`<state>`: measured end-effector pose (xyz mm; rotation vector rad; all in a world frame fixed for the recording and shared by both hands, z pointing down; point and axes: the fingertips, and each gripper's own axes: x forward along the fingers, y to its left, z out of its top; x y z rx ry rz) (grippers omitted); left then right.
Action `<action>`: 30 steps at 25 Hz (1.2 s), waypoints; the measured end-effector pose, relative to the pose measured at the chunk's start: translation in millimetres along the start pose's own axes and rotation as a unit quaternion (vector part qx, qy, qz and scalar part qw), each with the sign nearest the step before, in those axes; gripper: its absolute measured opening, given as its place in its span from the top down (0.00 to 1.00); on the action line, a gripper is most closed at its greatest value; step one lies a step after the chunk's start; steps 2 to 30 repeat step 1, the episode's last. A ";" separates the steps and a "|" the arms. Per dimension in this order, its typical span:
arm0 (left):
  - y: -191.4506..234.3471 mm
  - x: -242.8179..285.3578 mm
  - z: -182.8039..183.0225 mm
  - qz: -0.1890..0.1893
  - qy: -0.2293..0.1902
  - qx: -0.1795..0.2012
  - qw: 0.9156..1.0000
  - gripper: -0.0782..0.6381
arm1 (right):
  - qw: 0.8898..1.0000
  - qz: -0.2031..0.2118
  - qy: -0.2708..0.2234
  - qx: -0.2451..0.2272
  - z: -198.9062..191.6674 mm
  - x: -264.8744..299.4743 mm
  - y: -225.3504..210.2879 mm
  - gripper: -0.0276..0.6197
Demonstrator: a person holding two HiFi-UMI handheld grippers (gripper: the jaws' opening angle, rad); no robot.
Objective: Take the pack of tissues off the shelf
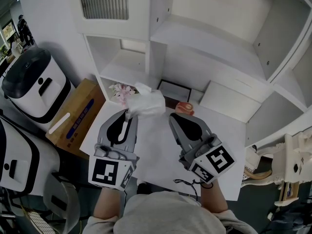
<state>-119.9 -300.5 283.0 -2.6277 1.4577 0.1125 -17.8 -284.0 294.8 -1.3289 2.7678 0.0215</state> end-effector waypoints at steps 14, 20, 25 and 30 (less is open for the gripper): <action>0.1 0.2 0.1 -0.001 0.000 0.000 1.000 0.82 | 1.000 0.000 0.000 0.000 0.2 0.3 0.1 0.96; 0.1 0.2 0.1 -0.001 0.000 0.000 1.000 0.82 | 1.000 0.000 0.000 0.000 0.2 0.3 0.1 0.96; 0.1 0.2 0.1 -0.001 0.000 0.000 1.000 0.82 | 1.000 0.000 0.000 0.000 0.2 0.3 0.1 0.96; 0.1 0.2 0.1 -0.001 0.000 0.000 1.000 0.82 | 1.000 0.000 0.000 0.000 0.2 0.3 0.1 0.96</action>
